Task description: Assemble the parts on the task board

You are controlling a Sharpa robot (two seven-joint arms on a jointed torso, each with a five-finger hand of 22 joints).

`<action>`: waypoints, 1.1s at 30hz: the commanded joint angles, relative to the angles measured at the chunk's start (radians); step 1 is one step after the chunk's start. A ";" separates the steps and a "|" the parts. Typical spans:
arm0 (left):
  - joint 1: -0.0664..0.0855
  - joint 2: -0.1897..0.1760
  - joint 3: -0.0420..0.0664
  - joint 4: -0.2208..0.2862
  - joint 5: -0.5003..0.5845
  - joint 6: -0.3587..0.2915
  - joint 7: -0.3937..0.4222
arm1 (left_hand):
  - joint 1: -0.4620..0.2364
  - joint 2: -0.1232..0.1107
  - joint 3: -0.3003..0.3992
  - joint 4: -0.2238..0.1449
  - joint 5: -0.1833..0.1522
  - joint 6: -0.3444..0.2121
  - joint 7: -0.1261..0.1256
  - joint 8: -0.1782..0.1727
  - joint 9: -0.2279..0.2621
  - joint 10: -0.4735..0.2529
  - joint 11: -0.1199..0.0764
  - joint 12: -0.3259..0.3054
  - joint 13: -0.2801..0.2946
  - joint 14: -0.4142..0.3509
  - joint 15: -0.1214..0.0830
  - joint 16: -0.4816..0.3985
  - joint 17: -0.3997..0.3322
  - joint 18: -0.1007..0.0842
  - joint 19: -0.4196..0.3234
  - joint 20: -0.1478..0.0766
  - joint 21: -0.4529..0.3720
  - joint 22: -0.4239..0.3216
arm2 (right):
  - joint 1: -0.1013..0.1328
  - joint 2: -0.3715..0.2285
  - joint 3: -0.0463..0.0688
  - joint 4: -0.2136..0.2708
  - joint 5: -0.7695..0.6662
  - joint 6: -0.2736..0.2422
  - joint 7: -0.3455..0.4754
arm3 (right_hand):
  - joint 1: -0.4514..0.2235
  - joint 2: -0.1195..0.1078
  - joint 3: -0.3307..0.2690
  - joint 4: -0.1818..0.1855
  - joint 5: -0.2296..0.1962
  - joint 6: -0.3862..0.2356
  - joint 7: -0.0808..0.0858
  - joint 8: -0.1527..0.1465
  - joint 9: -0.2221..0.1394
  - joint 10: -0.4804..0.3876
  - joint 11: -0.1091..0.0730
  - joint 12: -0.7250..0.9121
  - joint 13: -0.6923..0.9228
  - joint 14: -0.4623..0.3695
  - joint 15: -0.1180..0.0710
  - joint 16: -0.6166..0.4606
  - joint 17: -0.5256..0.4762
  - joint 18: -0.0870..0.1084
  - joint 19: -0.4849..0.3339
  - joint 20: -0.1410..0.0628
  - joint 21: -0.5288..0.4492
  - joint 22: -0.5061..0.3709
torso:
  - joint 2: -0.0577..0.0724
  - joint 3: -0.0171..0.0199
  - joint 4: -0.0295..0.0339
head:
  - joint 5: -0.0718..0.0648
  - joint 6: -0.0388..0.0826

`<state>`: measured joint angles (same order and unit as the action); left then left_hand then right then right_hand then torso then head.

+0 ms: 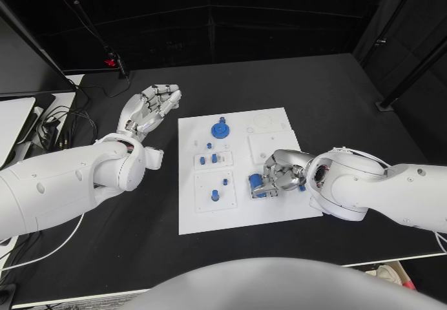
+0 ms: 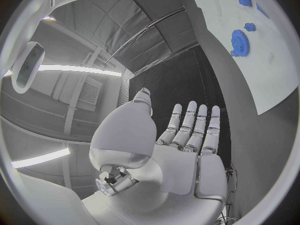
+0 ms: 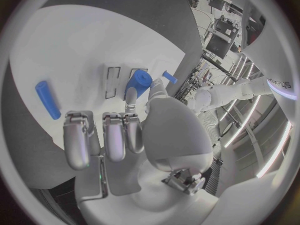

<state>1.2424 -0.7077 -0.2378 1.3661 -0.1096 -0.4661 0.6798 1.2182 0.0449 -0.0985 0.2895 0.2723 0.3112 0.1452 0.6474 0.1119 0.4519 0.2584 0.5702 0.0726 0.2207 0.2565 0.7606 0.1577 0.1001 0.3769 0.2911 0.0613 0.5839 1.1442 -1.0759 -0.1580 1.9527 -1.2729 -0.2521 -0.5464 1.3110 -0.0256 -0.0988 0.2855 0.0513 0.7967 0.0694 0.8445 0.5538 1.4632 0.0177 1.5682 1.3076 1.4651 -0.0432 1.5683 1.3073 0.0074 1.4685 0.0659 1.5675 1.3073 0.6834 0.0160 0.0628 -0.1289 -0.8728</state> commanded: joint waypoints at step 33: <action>0.001 -0.002 0.001 -0.001 0.000 0.007 0.067 | 0.003 0.015 -0.007 0.002 0.009 -0.010 0.150 0.007 -0.003 -0.009 0.000 0.008 -0.002 -0.009 -0.001 0.008 -0.004 -0.012 -0.002 0.000 0.004 -0.001 | -0.002 -0.184 -0.001 0.043 0.121 -0.374 0.307 | -0.049 -0.003 -0.039 0.007 0.069 -0.102 0.047 -0.082 -0.057 0.108 0.031 0.003 0.263 0.106 0.017 0.002 0.263 -0.006 0.100 0.014 0.000 0.262 | 0.000 -0.0011 -0.0013 | -0.023 0.000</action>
<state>1.2421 -0.7103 -0.2378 1.3647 -0.1096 -0.4649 0.6799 1.2234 0.0501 -0.0985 0.2895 0.2786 0.3112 0.1452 0.6474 0.1095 0.4519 0.2584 0.5761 0.0717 0.2208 0.2565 0.7684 0.1545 0.1000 0.3769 0.2911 0.0613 0.5841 1.1412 -1.2535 -0.1591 1.9894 -1.2068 -0.5322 -0.3435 1.2727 -0.0278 -0.1320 0.2935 0.1124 0.7035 0.1170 0.7683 0.5017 1.4649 0.0415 1.5682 1.3076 1.4650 -0.0319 1.5683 1.3081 0.0073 1.4653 0.0742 1.5675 1.3074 0.6827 0.0152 0.0617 -0.1491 -0.8728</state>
